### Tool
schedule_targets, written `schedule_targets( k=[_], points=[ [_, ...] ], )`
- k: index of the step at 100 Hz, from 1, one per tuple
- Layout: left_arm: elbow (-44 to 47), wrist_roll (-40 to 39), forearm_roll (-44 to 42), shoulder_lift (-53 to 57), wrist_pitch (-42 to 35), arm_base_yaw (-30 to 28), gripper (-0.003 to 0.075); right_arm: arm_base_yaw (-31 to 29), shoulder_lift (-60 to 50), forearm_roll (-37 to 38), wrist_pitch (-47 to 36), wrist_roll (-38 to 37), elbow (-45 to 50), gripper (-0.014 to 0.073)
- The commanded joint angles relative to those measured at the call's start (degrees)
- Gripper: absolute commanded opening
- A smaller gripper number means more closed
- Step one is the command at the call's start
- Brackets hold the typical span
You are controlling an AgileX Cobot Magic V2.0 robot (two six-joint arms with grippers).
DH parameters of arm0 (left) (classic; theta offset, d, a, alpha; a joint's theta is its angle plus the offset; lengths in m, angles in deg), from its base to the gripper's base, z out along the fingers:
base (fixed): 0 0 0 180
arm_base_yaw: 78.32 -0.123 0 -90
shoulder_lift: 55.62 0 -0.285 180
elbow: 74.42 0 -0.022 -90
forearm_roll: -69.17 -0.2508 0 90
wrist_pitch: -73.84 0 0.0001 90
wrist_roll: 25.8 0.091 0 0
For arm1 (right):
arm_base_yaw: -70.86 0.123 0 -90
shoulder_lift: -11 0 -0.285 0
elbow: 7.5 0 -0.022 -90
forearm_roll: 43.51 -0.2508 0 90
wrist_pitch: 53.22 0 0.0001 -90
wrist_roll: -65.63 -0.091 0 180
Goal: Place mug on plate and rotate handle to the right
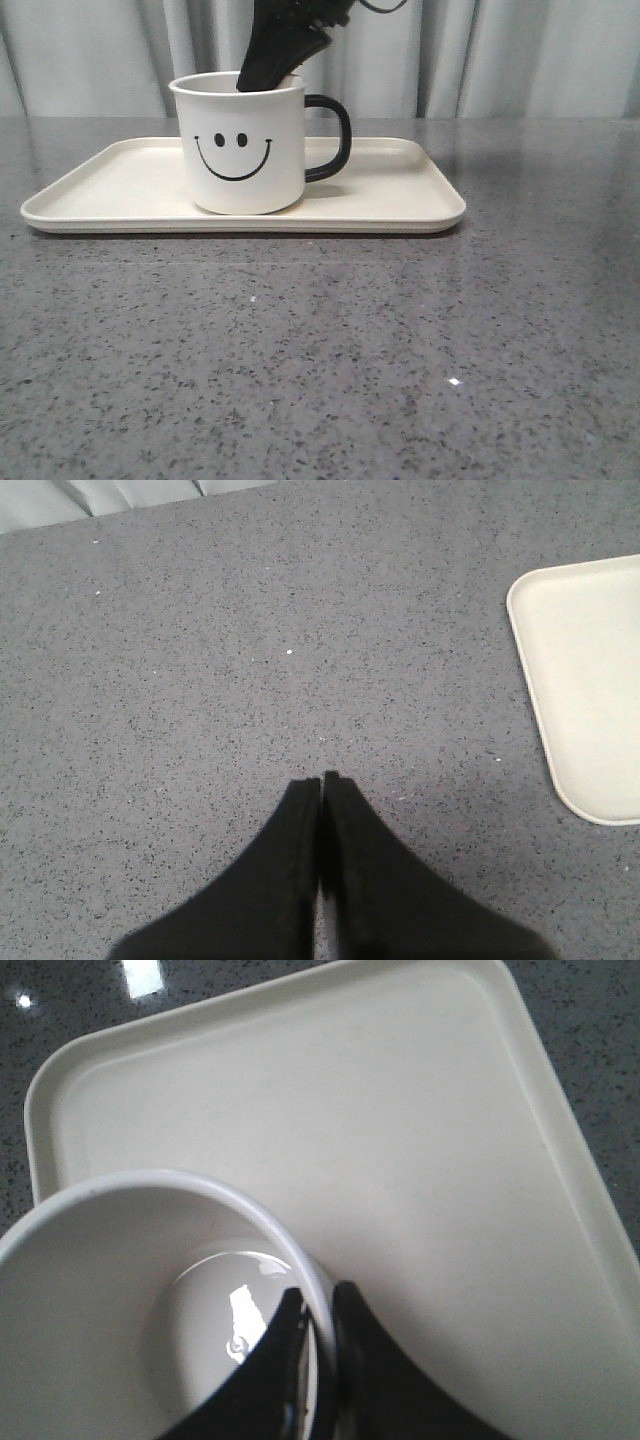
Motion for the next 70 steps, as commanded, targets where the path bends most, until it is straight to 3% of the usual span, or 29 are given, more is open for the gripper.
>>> schedule_targets(
  k=[1, 18, 49, 70],
  points=[
    [-1.24, -0.55, 0.19, 0.57, -3.6, -0.08, -0.002, -0.25, -3.5, -2.2, 2.42, 0.35, -1.71, -0.0058],
    [-1.24, -0.55, 0.19, 0.57, -3.6, -0.08, -0.002, -0.25, -3.5, -2.2, 2.67, 0.35, -1.71, -0.0049],
    [-1.24, -0.55, 0.19, 0.57, -3.6, -0.08, -0.002, -0.25, -3.5, -2.2, 2.6, 0.35, -1.71, 0.0092],
    [-1.24, -0.55, 0.19, 0.57, -3.6, -0.08, -0.002, -0.25, -3.5, -2.2, 2.56, 0.35, -1.79, 0.0101]
  ],
)
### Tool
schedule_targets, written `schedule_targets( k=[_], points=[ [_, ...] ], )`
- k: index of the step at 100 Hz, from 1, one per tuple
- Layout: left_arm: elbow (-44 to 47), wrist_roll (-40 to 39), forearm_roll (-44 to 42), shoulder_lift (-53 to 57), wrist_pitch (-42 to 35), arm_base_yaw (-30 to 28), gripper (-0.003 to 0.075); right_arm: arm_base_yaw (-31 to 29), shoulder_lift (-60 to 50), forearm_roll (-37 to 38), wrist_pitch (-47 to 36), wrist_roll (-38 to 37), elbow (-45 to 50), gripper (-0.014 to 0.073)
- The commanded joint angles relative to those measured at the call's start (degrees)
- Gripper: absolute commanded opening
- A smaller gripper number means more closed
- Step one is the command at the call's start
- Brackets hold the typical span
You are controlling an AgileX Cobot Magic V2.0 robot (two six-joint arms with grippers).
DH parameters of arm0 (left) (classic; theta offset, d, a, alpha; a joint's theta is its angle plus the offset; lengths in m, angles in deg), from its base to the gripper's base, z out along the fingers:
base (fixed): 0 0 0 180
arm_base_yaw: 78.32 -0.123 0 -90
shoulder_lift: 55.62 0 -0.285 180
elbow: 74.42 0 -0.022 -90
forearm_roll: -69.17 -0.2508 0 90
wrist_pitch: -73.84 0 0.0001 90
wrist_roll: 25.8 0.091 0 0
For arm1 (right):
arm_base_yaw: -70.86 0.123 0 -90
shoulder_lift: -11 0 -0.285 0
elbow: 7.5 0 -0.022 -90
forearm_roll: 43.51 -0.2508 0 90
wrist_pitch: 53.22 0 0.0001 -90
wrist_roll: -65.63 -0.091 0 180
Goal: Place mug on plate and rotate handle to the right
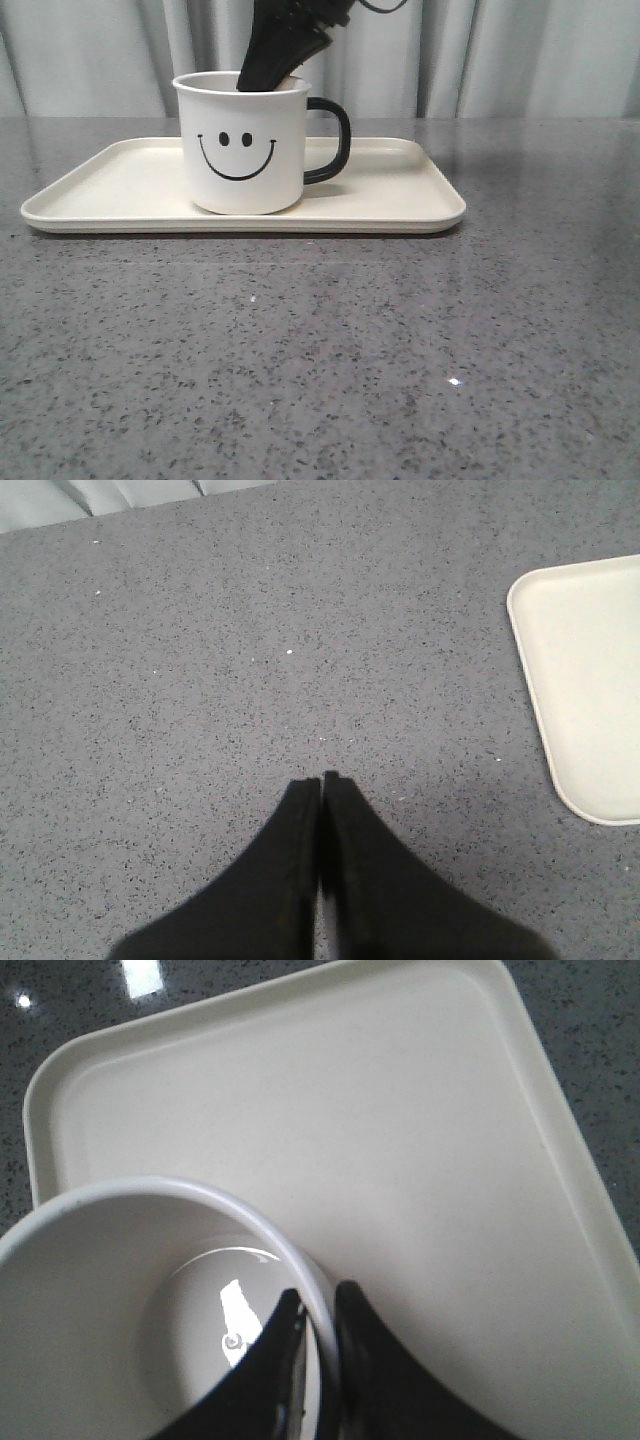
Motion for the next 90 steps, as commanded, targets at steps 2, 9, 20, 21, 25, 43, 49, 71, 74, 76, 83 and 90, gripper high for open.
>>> schedule_targets(
  k=[2, 9, 20, 21, 25, 43, 49, 71, 74, 76, 83, 90],
  points=[
    [-1.24, -0.55, 0.19, 0.57, -3.6, -0.08, -0.002, -0.25, -3.5, -2.2, 2.56, 0.35, -1.79, 0.0101],
    [-1.24, -0.55, 0.19, 0.57, -3.6, -0.08, -0.002, -0.25, -3.5, -2.2, 2.56, 0.35, -1.79, 0.0101],
    [-1.24, -0.55, 0.19, 0.57, -3.6, -0.08, -0.002, -0.25, -3.5, -2.2, 2.56, 0.35, -1.79, 0.013],
    [-1.24, -0.55, 0.19, 0.57, -3.6, -0.08, -0.002, -0.25, -3.5, -2.2, 2.56, 0.35, -1.79, 0.0142],
    [-1.24, -0.55, 0.19, 0.57, -3.6, -0.08, -0.002, -0.25, -3.5, -2.2, 2.56, 0.07, -1.79, 0.0185],
    [-1.24, -0.55, 0.19, 0.57, -3.6, -0.08, -0.002, -0.32, -3.5, -2.2, 1.58, -1.35, -1.79, 0.0372],
    [-1.24, -0.55, 0.19, 0.57, -3.6, -0.08, -0.002, -0.32, -3.5, -2.2, 1.15, -1.76, -1.87, 0.0386],
    [-1.24, -0.55, 0.19, 0.57, -3.6, -0.08, -0.002, -0.49, -3.5, -2.2, 0.48, -3.36, -7.36, 0.0386],
    [-1.24, -0.55, 0.19, 0.57, -3.6, -0.08, -0.002, -0.5, -3.5, -2.2, 0.08, -4.16, -8.78, 0.0386],
    [-1.24, -0.55, 0.19, 0.57, -3.6, -0.08, -0.002, -0.56, -3.5, -2.2, -0.1, -4.78, -9.86, 0.0386],
    [-1.24, -0.55, 0.19, 0.57, -3.6, -0.08, -0.002, -1.03, -3.5, -2.2, -1.34, -7.08, -13.17, 0.0386],
    [-1.24, -0.55, 0.19, 0.57, -3.74, -0.08, -0.002, -1.81, -3.5, -2.2, -2.26, -9.72, -16.18, 0.0386]
  ],
)
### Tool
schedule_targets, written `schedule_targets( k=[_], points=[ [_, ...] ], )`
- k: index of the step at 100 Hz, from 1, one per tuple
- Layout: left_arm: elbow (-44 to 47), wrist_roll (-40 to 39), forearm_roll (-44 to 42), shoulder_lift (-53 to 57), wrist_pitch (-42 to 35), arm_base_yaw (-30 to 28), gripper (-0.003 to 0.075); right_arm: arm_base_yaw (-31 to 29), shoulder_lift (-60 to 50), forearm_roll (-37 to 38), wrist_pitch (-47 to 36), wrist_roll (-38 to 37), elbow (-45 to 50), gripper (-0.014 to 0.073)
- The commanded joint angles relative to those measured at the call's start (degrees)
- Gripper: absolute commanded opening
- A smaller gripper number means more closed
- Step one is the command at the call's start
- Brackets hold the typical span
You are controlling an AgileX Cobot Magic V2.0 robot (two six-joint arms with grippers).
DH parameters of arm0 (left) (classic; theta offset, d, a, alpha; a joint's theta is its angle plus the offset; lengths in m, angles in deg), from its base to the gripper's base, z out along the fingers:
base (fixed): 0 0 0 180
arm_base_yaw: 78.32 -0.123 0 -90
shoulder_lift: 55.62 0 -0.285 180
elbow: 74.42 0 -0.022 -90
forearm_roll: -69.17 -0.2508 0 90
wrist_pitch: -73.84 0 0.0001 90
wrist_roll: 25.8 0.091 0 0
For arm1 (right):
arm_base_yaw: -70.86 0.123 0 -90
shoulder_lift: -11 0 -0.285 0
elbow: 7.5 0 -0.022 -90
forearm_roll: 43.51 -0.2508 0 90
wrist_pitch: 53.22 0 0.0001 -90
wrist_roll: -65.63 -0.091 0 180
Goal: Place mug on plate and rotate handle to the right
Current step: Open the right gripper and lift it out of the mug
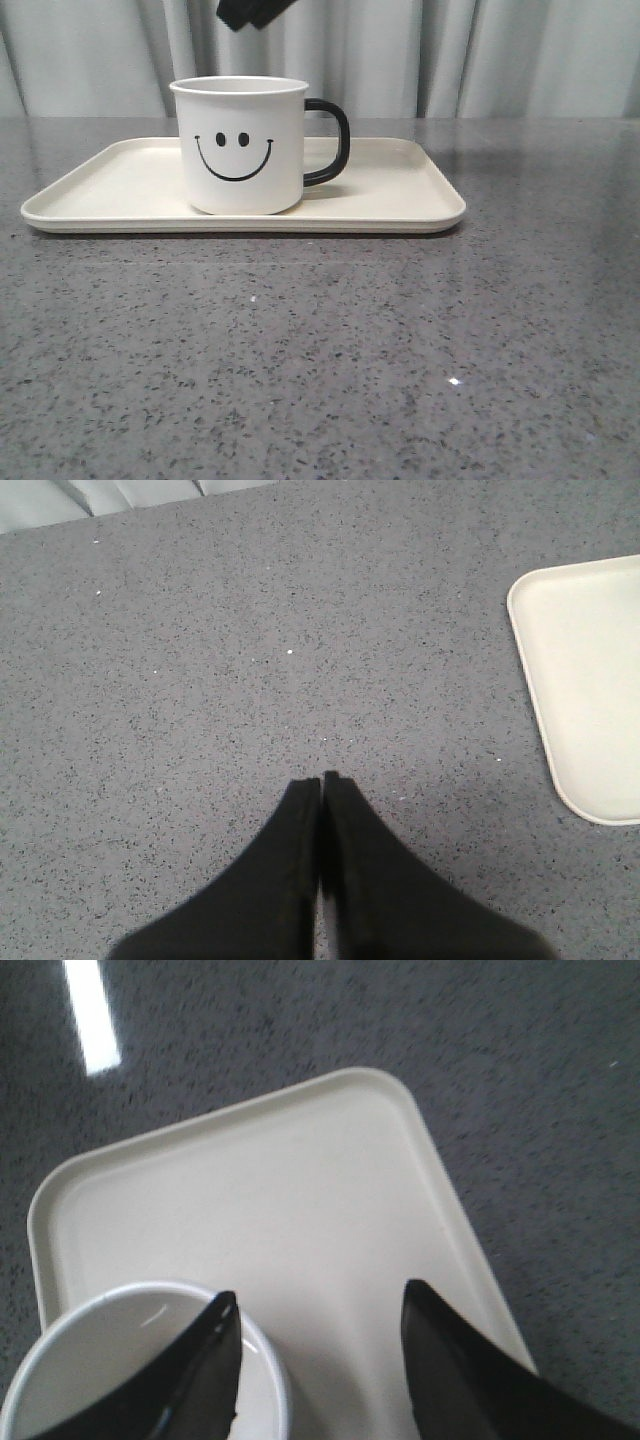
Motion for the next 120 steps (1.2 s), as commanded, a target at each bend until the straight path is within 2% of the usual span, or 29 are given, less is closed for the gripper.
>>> schedule_targets(
  k=[1, 39, 77, 94, 120],
  points=[
    [-1.24, -0.55, 0.19, 0.57, -3.74, -0.08, -0.002, -1.38, -3.62, -2.2, -2.46, -3.56, -5.29, 0.0386],
    [-1.24, -0.55, 0.19, 0.57, -4.34, -0.08, -0.002, -10.84, -6.99, -2.3, -5.65, -13.64, -14.52, 0.0382],
    [-1.24, -0.55, 0.19, 0.57, -5.63, -0.08, -0.002, -18.96, -14.8, -4.73, -9.64, -14.4, -14.52, 0.038],
    [-1.24, -0.55, 0.19, 0.57, -5.75, -0.08, -0.002, -23.45, -17.28, -4.52, -10.87, -14.41, -14.46, 0.0292],
    [-1.24, -0.55, 0.19, 0.57, -5.97, -0.08, -0.002, -32.29, -18.67, -5.84, -6.16, -14.41, -14.45, 0.0289]
  ],
)
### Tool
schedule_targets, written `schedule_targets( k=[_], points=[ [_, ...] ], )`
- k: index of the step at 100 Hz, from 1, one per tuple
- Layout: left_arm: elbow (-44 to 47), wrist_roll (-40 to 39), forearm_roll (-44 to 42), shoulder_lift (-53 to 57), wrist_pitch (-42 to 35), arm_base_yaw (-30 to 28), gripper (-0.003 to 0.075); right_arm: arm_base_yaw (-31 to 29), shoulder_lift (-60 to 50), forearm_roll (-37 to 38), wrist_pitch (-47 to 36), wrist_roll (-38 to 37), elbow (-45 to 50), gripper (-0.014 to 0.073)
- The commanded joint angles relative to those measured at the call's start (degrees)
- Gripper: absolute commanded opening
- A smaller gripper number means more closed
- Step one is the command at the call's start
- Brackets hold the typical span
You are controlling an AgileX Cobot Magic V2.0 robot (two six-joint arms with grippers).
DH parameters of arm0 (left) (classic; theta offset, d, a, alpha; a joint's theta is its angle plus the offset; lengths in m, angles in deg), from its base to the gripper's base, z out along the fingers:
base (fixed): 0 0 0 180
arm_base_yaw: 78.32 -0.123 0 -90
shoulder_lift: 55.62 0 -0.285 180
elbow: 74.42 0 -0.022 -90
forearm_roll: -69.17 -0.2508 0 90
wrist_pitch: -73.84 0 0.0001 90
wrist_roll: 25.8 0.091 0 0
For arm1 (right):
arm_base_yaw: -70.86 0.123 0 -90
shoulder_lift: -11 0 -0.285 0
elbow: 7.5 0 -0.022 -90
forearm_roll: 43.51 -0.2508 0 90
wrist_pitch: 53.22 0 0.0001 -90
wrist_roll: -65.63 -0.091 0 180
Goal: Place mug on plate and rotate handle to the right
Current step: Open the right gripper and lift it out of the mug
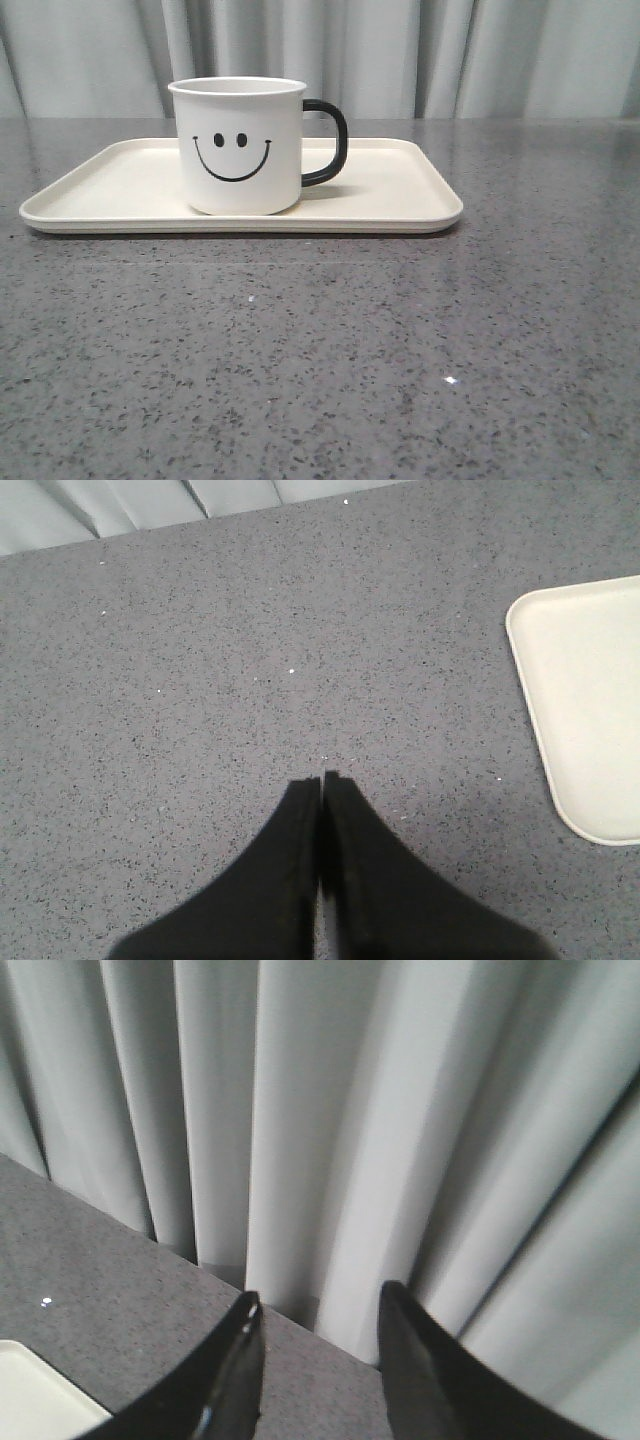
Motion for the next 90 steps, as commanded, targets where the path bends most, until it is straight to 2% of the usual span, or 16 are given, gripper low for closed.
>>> schedule_targets(
  k=[1, 28, 37, 48, 70, 77, 90],
  points=[
    [-1.24, -0.55, 0.11, 0.57, -4.1, -0.08, -0.002, -3.53, -3.38, -3.18, -1.55, -0.07, -1.38, 0.0289],
    [-1.24, -0.55, 0.11, 0.57, -4.21, -0.08, -0.002, -13.96, -5.96, -7.67, -0.98, -1.82, -1.34, 0.0289],
    [-1.24, -0.55, 0.11, 0.57, -5.12, -0.08, -0.002, -17.7, -6.69, -11.26, -0.59, -1.92, -1.26, 0.028],
    [-1.24, -0.55, 0.11, 0.57, -5.83, -0.08, -0.002, -20.84, -7.45, -13.56, -0.6, -1.46, -1.26, 0.0179],
    [-1.24, -0.55, 0.11, 0.57, -6.75, -0.08, -0.002, -21.75, -7.64, -15.18, 1.94, 0.79, -1.19, -0.0064],
    [-1.24, -0.55, 0.11, 0.57, -6.96, -0.08, -0.002, -21.75, -7.64, -15.36, 2.57, 0.8, -0.84, -0.0054],
    [-1.24, -0.55, 0.11, 0.57, -7.19, -0.08, -0.002, -22.34, -7.64, -15.7, -1.98, 0.8, -0.46, -0.0057]
  ],
)
